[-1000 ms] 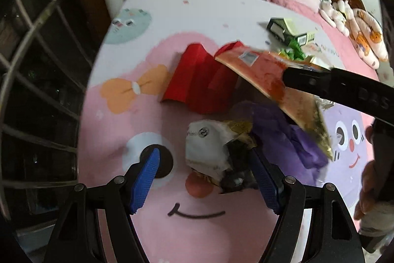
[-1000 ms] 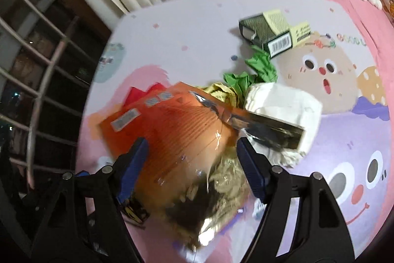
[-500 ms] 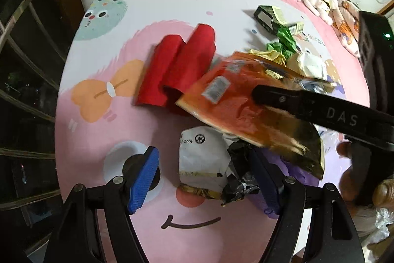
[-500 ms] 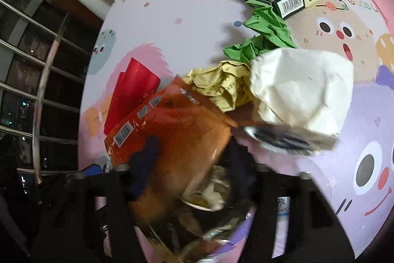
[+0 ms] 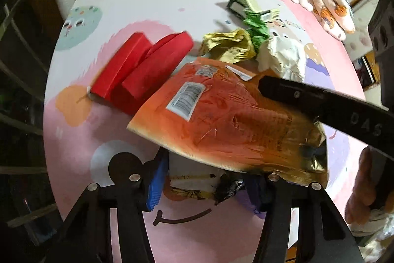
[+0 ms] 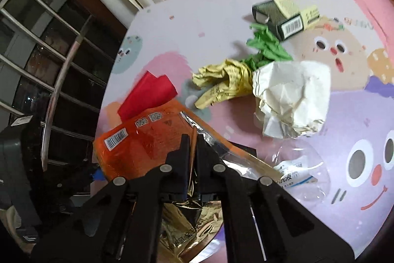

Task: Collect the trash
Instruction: 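Lower the white wrapper and orange bag toward the bin with both tools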

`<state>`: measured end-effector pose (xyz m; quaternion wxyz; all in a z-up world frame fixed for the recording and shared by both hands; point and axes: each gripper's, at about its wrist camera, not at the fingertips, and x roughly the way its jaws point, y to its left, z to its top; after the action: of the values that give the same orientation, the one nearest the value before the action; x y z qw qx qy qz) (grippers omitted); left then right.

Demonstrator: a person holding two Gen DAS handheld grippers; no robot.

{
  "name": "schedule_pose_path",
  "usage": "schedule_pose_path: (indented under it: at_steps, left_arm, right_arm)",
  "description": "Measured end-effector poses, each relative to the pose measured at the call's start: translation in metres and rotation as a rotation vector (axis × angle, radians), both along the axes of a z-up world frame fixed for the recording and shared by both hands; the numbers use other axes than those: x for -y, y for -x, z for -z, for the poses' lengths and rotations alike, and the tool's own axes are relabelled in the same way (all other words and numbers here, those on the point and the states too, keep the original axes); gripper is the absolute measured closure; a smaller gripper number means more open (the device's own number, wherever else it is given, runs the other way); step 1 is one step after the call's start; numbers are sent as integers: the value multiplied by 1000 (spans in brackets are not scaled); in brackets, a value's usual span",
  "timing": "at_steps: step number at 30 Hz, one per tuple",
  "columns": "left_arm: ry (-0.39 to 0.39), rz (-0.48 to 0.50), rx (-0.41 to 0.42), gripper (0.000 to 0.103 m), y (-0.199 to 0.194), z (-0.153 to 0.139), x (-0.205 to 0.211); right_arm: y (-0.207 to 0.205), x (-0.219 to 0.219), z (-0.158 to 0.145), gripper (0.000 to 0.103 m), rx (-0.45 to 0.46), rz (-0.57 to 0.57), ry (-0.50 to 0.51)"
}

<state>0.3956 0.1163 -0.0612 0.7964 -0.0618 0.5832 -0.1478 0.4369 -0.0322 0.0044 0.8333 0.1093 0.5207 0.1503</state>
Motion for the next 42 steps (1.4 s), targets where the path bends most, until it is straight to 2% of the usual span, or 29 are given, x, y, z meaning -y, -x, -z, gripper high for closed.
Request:
schedule_pose_path:
  at_steps: [8, 14, 18, 22, 26, 30, 37, 42]
  left_arm:
    - [-3, 24, 79, 52, 27, -21, 4]
    - [-35, 4, 167, 52, 60, -49, 0]
    - [-48, -21, 206, 52, 95, -68, 3]
    - [-63, -64, 235, 52, 147, -81, 16]
    - [-64, -110, 248, 52, 213, -84, 42]
    - [-68, -141, 245, 52, 277, -73, 73]
    - [-80, -139, 174, 52, 387, -37, 115]
    - [-99, -100, 115, 52, 438, -13, 132]
  right_arm:
    - [44, 20, -46, 101, 162, 37, 9]
    - [102, 35, -81, 101, 304, 43, 40]
    - [151, 51, -98, 101, 363, 41, 32]
    - [212, 73, -102, 101, 405, 23, 39]
    - [281, 98, -94, 101, 425, 6, 51]
    - [356, 120, -74, 101, 426, -23, 80]
    - [464, 152, -26, 101, 350, -19, 101]
    - [513, 166, 11, 101, 282, 34, 133]
